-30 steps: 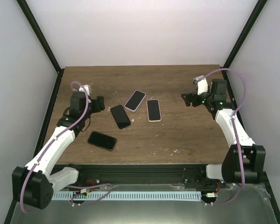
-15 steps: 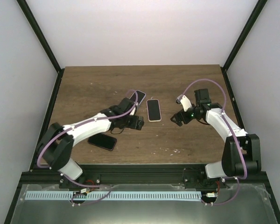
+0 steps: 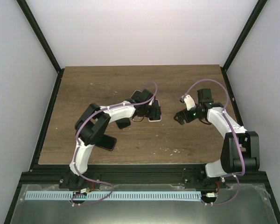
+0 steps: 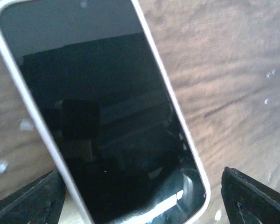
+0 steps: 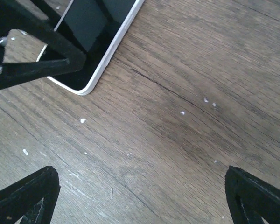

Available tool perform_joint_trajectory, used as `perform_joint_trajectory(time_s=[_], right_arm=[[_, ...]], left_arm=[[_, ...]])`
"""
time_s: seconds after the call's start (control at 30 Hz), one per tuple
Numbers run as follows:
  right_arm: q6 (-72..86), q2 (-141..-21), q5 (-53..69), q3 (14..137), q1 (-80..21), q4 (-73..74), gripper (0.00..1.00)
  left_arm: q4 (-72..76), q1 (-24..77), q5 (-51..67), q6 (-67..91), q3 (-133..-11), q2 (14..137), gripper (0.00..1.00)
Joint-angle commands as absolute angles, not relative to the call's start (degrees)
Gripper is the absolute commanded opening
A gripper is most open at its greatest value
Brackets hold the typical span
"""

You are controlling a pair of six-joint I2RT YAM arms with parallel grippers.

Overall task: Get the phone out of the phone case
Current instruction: Pick up the phone at the center of the board.

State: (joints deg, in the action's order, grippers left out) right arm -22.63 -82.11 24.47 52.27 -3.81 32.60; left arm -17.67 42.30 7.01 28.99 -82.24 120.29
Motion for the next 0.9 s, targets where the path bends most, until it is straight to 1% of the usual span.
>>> perform_joint_trajectory(time_s=[0.0, 0.17, 0.23, 0.3, 0.4, 0.5, 0.67, 0.87], right_arm=[[-22.08, -81.99, 25.28, 54.43, -2.03, 33.70, 0.98], [-22.49, -82.33, 24.43, 54.37, -1.23, 34.07, 0.99], [-21.87, -83.56, 24.22, 55.05, -1.15, 34.13, 0.99], [-20.95, -85.34, 24.41, 56.22, -1.15, 34.37, 0.99], [-21.30, -89.56, 25.78, 58.88, -1.47, 35.69, 1.00], [-23.21, -94.21, 23.51, 62.33, -4.04, 36.81, 1.00], [-23.72, -101.32, 19.05, 68.98, -8.10, 36.95, 1.00], [-21.77, -110.25, 15.47, 77.70, -13.46, 38.32, 1.00]], left_arm=[[-16.47, 42.41, 9.86, 29.79, -89.24, 126.82, 0.92], [-10.38, 43.44, 20.58, 29.94, -89.02, 127.98, 0.89], [-8.04, 44.12, 23.60, 30.06, -87.41, 126.26, 0.88], [-6.27, 44.31, 24.22, 30.37, -84.77, 122.95, 0.87], [-4.51, 43.94, 17.32, 30.35, -77.67, 114.41, 0.87], [-9.00, 42.21, 10.18, 31.02, -71.48, 106.08, 0.88], [-12.19, 37.78, 6.87, 33.19, -61.35, 95.78, 0.87], [-11.72, 36.81, 2.52, 32.66, -53.34, 87.66, 0.88]])
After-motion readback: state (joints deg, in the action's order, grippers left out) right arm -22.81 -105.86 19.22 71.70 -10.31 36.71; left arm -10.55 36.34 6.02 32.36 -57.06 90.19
